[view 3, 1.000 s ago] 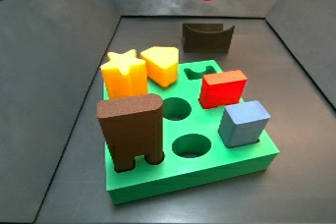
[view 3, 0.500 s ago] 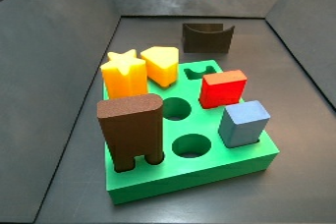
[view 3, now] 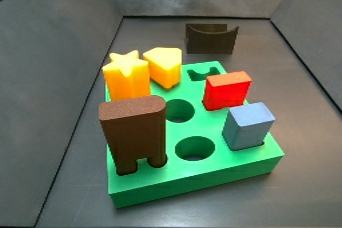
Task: Pick up the round object. Move up. Place the round object on the fixture. Regrasp the round object. Move to above the board. Insert the round object.
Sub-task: Place the round object on the fixture.
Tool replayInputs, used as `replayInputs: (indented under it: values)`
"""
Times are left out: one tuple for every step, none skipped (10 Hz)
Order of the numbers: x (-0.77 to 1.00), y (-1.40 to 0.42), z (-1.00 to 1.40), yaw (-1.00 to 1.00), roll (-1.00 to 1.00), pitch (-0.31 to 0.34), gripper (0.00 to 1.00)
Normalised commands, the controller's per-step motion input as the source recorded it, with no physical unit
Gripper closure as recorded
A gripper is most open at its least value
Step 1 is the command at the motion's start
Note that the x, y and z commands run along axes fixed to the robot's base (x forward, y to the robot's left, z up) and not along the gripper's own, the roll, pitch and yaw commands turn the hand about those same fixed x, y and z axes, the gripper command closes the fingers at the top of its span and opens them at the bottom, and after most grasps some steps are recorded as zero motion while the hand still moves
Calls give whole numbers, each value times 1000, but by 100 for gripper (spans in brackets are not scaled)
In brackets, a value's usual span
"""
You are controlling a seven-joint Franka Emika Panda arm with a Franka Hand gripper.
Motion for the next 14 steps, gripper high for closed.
replayInputs:
  values:
    - [81,46,-15,-28,-776,263,100]
    - [76,46,-18,-115,-486,198,100]
    - [76,44,-16,-139,-366,169,100]
    - [66,24,-4,-152,-207,112,100]
    - [123,131,-1000,-112,-1000,262,100]
    - [135,141,-1000,-134,-1000,238,100]
    - [144,141,-1000,-166,-1000,250,100]
    - [161,136,-1000,-196,-804,212,100]
    - [166,140,-1000,-217,-631,163,100]
    - [169,143,-1000,-228,-457,110,100]
    - [182,137,-1000,-221,-256,52,100]
    - [184,132,-938,-196,-181,-1,100]
    - [159,118,-792,-180,-173,-20,100]
    - [120,86,-515,-140,-156,-41,100]
